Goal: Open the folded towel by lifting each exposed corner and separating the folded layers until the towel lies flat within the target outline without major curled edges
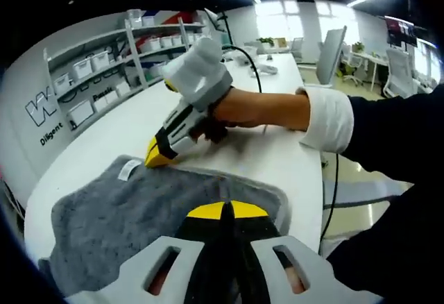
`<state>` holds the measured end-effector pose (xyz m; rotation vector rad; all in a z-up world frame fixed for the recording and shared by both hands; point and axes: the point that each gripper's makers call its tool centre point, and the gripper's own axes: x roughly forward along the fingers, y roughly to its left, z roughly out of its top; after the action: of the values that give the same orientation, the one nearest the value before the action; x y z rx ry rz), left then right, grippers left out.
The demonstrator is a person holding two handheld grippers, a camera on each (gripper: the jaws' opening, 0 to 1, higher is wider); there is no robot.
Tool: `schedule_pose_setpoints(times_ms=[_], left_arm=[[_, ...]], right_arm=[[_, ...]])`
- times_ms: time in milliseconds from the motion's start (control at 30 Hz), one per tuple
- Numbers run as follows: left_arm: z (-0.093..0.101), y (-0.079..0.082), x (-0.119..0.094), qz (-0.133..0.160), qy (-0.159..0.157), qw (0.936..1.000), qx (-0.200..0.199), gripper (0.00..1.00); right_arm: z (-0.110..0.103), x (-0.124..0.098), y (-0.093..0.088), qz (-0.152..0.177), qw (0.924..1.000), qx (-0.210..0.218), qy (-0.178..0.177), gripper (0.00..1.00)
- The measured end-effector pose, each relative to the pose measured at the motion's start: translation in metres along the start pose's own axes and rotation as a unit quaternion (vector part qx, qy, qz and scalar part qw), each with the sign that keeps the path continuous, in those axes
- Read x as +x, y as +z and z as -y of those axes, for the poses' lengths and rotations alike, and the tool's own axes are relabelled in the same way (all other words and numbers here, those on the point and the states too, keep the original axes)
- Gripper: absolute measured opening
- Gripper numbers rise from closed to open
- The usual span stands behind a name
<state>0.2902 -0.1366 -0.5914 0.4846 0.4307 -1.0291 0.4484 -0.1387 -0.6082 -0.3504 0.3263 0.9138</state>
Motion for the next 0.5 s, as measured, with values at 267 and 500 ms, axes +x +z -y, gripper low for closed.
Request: schedule_pose_setpoints(times_ms=[267,500], left_arm=[[0.021,-0.011,0.011,-0.031,-0.023,0.9993,-0.001,0.01],[0.025,-0.010,0.011,-0.041,-0.005,0.9989,0.021,0.01]], right_arm=[[0.002,-0.001,-0.001,-0.003,0.9997,0.022,0.002,0.00],[0.001,-0.004,-0.003,-0.014,0.9994,0.029,-0.008,0.00]])
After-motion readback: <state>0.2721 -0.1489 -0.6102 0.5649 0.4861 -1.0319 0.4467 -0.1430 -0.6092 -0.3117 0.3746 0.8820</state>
